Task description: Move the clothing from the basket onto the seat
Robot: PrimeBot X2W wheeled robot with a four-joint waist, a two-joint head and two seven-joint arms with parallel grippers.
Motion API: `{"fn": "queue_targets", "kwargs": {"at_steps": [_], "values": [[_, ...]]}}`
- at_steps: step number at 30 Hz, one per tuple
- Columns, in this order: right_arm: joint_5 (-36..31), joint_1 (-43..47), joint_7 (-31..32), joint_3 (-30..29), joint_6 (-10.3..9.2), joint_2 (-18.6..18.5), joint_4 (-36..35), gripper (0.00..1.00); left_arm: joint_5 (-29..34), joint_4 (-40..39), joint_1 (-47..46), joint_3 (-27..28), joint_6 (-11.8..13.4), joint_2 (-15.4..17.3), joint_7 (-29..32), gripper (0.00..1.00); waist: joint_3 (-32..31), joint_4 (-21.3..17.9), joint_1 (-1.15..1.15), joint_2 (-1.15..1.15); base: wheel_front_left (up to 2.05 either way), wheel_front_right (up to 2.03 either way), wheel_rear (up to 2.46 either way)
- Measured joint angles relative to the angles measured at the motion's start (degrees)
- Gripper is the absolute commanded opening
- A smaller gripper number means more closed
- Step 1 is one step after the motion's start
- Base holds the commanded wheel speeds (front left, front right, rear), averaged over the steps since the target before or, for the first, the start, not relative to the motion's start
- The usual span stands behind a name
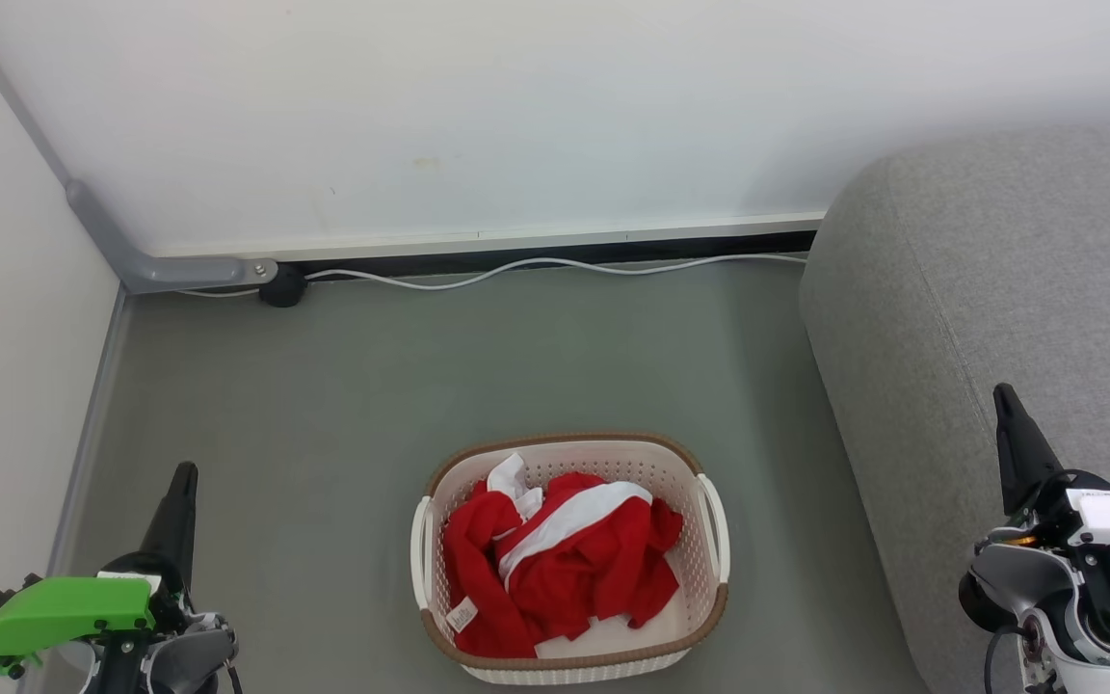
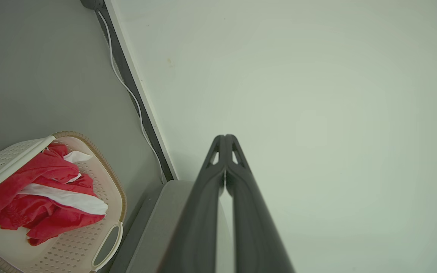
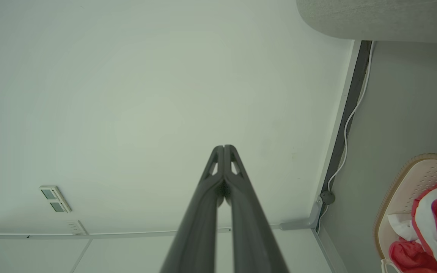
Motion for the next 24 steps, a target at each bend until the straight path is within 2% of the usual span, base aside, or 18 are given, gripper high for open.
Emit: {"fn": "queue_targets", "kwargs": {"at_steps": [18, 19, 24], "values": [[0.0, 0.0, 0.0, -0.01, 0.0, 0.0, 0.0, 0.0, 0.0, 0.0, 0.0, 0.0, 0.0, 0.0, 0.0, 0.0, 0.0, 0.0, 0.0, 0.0, 0.0, 0.0, 0.0], [0.01, 0.09, -0.01, 0.01, -0.01, 0.03, 0.24, 1.0, 0.01, 0.22, 0.07, -0.02, 0.01, -0.02, 0.0, 1.0, 0.0, 0.0, 0.0, 0.0, 0.0, 0.0, 0.0], [0.02, 2.43, -0.02, 0.32, -0.08, 1.08, 2.08, 1.0, 0.01, 2.24, 1.99, -0.21, 0.09, -0.97, 0.0, 1.0, 0.0, 0.01, 0.0, 0.0, 0.0, 0.0, 0.0]]}}
